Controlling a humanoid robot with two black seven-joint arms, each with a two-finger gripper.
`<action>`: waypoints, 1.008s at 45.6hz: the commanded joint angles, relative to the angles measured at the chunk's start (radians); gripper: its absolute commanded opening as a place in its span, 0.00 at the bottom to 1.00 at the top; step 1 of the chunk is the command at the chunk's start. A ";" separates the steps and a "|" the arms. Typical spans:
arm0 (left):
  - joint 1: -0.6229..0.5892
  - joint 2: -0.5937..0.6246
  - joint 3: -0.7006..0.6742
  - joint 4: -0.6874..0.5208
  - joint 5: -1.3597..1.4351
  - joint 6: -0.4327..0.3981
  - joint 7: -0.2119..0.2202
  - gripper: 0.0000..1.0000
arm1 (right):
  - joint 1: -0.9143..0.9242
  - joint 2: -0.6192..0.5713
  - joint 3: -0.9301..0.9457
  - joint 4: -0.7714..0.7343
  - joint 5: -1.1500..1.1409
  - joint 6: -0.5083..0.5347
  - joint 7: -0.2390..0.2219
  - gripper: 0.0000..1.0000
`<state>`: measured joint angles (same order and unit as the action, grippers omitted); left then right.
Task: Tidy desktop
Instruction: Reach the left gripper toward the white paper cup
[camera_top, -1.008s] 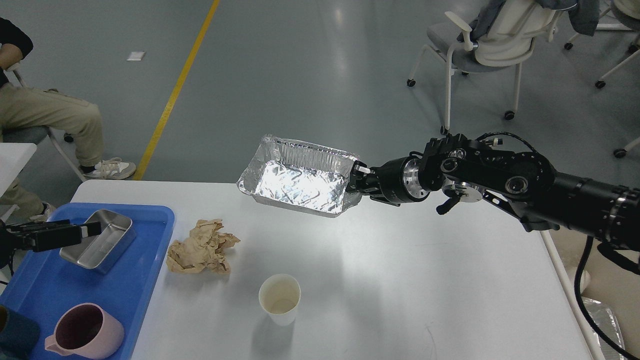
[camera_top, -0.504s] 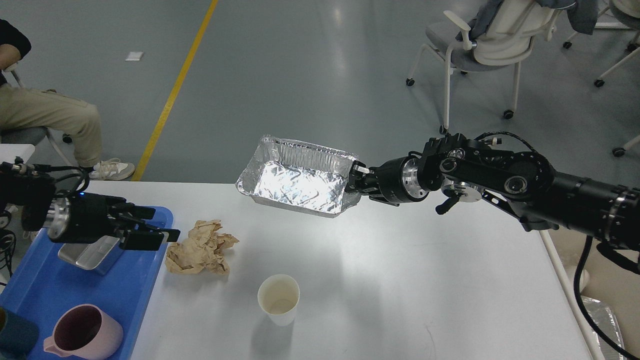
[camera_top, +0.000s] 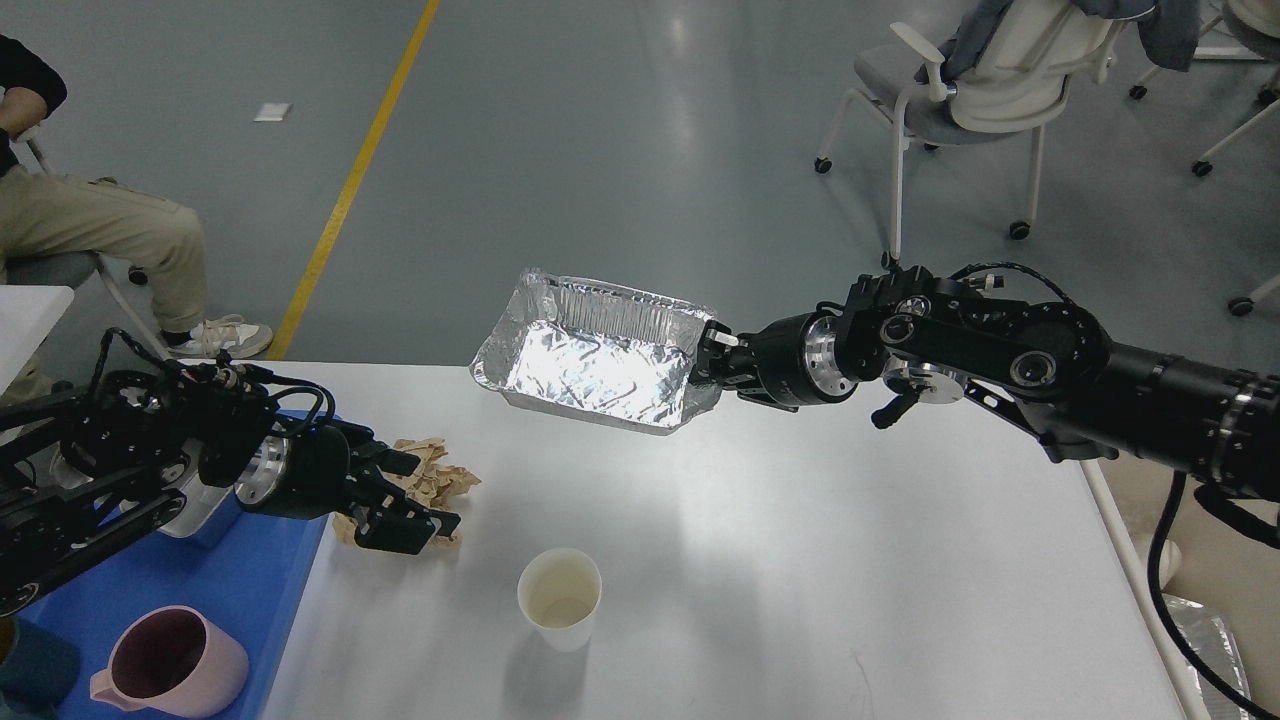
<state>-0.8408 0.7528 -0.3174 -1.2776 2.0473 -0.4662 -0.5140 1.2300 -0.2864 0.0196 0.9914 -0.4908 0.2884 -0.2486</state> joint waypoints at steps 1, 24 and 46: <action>0.005 -0.026 0.001 0.000 0.001 0.000 0.005 0.92 | 0.000 -0.002 0.000 0.001 0.000 0.000 0.002 0.00; 0.023 -0.105 0.030 0.040 0.002 0.008 0.014 0.92 | 0.000 -0.008 -0.003 0.003 0.000 0.002 0.002 0.00; 0.023 -0.199 0.055 0.087 0.030 0.011 0.014 0.92 | -0.004 -0.013 -0.003 0.003 0.000 0.002 0.002 0.00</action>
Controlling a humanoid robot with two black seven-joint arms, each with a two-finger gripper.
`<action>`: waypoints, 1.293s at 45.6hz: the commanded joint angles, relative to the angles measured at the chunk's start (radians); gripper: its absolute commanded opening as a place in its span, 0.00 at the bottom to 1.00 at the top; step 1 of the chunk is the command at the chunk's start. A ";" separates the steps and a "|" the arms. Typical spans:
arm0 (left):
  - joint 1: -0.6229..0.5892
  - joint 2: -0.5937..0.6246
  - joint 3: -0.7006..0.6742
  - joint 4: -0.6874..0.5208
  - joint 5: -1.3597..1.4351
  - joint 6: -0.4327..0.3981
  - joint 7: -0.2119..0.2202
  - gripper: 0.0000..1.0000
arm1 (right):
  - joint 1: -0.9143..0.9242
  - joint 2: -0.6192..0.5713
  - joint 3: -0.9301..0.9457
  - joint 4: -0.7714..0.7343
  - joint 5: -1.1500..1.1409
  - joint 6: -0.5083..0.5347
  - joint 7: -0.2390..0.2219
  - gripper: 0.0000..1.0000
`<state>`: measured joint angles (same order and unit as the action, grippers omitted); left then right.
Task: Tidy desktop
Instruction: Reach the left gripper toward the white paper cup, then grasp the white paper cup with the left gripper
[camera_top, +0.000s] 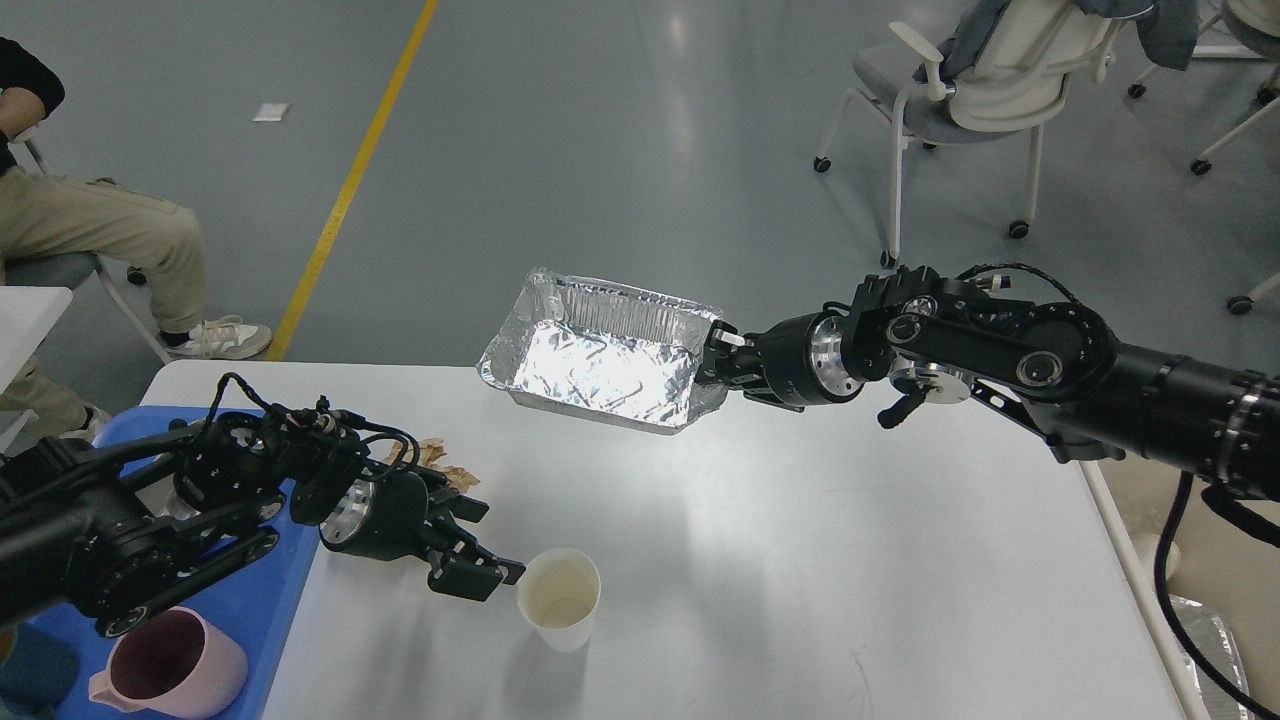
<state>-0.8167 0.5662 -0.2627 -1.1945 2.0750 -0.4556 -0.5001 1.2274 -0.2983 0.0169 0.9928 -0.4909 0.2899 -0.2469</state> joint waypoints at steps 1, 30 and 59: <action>-0.001 -0.015 0.000 0.007 0.002 0.000 0.000 0.92 | -0.002 -0.001 0.000 0.001 0.000 0.000 0.000 0.00; 0.001 -0.068 0.008 0.053 0.013 0.031 -0.002 0.81 | -0.009 -0.001 0.009 0.003 0.000 0.000 0.003 0.00; 0.001 -0.100 0.037 0.119 0.027 0.078 0.000 0.70 | -0.011 -0.007 0.012 0.009 0.000 0.000 0.005 0.00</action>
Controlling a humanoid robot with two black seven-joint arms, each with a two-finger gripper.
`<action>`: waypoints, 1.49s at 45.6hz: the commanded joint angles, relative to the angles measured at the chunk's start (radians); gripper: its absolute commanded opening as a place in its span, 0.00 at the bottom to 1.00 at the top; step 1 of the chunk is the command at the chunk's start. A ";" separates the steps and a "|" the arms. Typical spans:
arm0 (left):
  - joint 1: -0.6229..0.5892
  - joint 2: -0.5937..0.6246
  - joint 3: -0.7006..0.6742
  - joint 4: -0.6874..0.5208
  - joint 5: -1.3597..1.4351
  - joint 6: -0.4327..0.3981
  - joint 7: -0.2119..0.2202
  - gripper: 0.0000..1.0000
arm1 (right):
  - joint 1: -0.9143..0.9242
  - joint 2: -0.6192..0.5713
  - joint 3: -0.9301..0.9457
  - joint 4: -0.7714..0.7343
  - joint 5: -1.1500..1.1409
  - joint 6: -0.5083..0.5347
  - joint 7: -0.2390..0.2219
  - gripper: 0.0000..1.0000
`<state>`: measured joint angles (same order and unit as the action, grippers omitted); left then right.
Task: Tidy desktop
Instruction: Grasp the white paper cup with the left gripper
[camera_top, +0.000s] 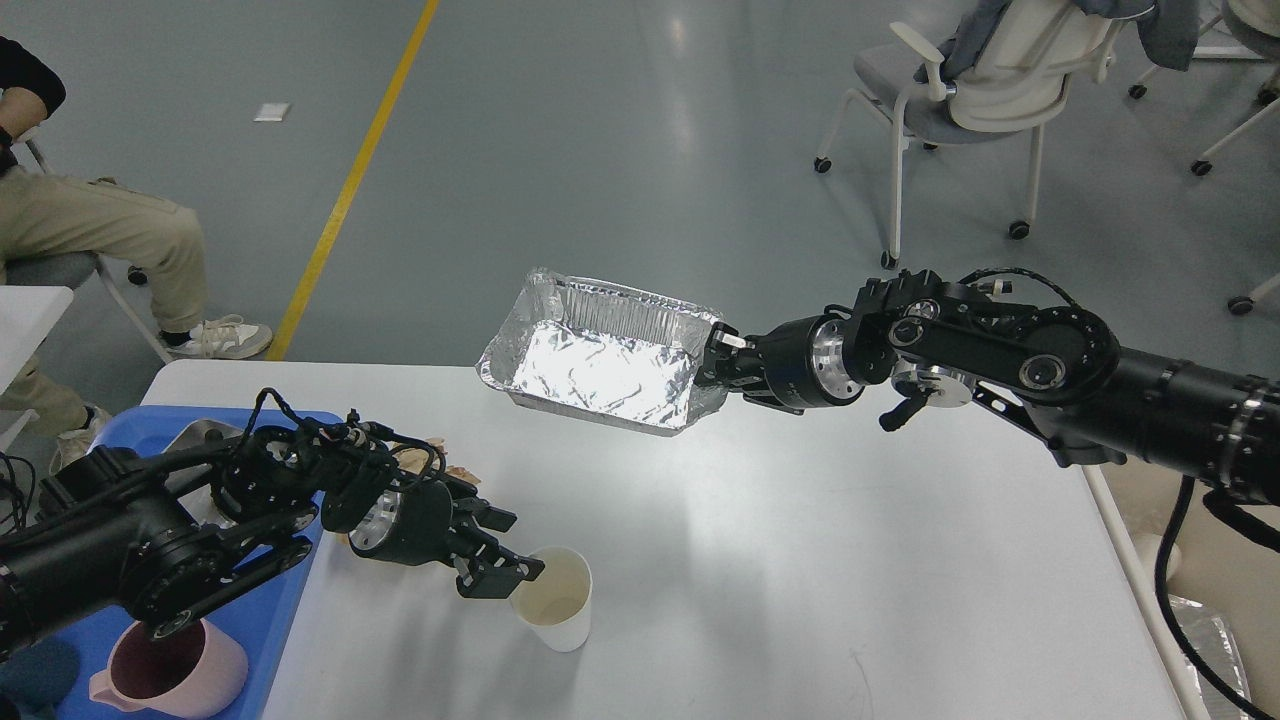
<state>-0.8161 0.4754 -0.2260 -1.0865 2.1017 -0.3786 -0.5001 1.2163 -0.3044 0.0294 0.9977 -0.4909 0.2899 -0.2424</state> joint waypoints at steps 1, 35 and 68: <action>0.000 -0.014 0.000 0.014 0.000 0.003 0.000 0.70 | 0.000 -0.002 0.000 0.006 0.000 0.000 -0.001 0.00; -0.008 -0.038 0.056 0.043 0.024 0.001 -0.018 0.00 | -0.001 -0.013 0.006 0.007 0.000 0.000 0.000 0.00; 0.037 0.169 0.040 -0.009 -0.106 0.139 -0.097 0.00 | -0.006 -0.012 -0.003 -0.004 -0.002 0.000 0.000 0.00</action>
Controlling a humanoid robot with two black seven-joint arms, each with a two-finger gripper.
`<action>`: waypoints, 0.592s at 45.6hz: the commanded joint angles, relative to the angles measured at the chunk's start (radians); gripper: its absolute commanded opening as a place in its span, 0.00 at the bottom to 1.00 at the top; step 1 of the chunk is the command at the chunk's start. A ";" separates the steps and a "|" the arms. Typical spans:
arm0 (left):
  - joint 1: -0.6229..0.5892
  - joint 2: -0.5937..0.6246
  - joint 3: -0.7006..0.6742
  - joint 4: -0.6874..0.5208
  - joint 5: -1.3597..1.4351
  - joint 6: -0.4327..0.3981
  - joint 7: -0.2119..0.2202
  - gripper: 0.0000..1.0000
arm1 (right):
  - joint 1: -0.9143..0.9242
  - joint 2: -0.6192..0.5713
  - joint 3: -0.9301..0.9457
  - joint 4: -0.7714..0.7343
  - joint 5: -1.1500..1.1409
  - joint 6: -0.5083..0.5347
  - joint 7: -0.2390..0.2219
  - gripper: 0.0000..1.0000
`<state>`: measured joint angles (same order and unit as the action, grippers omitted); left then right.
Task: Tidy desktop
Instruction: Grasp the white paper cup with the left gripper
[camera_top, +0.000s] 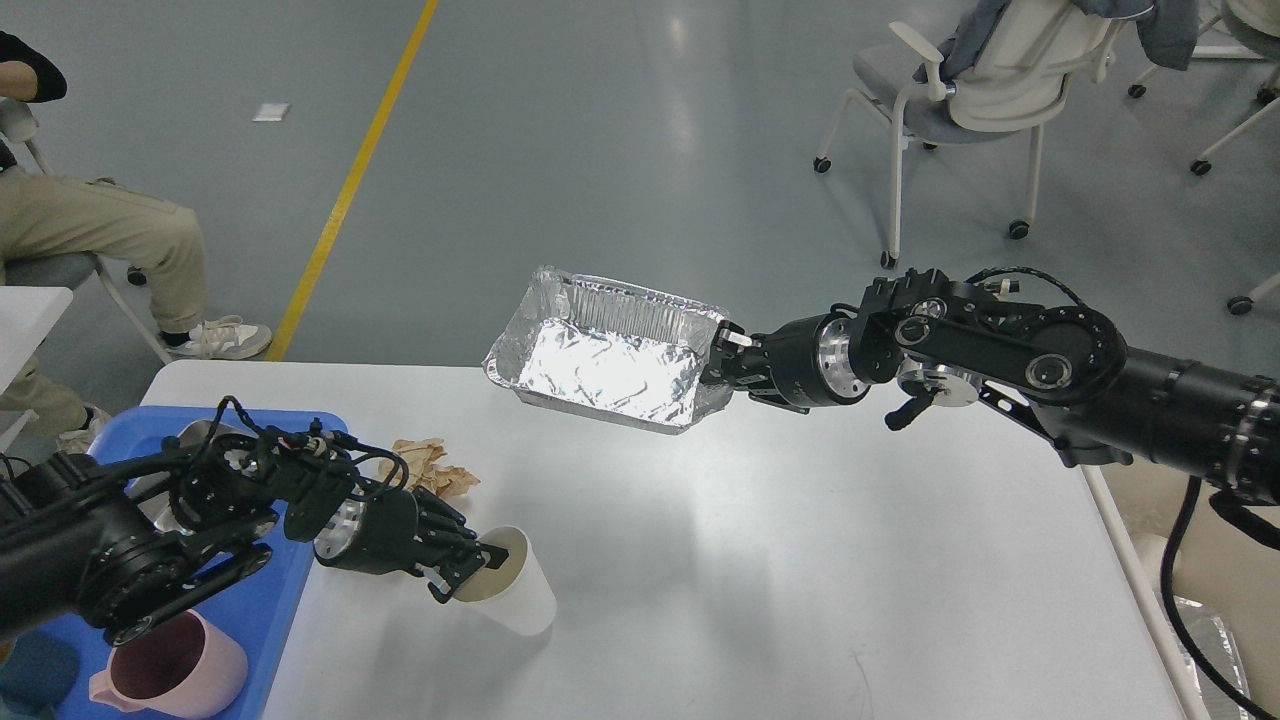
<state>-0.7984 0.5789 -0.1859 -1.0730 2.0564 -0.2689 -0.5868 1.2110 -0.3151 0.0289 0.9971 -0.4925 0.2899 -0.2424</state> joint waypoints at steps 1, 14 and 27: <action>0.027 0.079 -0.001 -0.031 -0.068 0.036 -0.013 0.00 | -0.001 -0.001 -0.003 -0.005 0.000 0.000 -0.002 0.00; 0.117 0.242 -0.046 -0.143 -0.199 0.100 -0.015 0.02 | 0.001 0.005 -0.007 -0.006 -0.001 -0.002 -0.002 0.00; 0.217 0.377 -0.142 -0.284 -0.358 0.140 -0.045 0.02 | 0.001 0.002 -0.009 -0.006 -0.001 -0.003 -0.003 0.00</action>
<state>-0.6197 0.9135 -0.2969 -1.2951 1.7363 -0.1400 -0.6224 1.2120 -0.3124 0.0200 0.9913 -0.4937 0.2877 -0.2446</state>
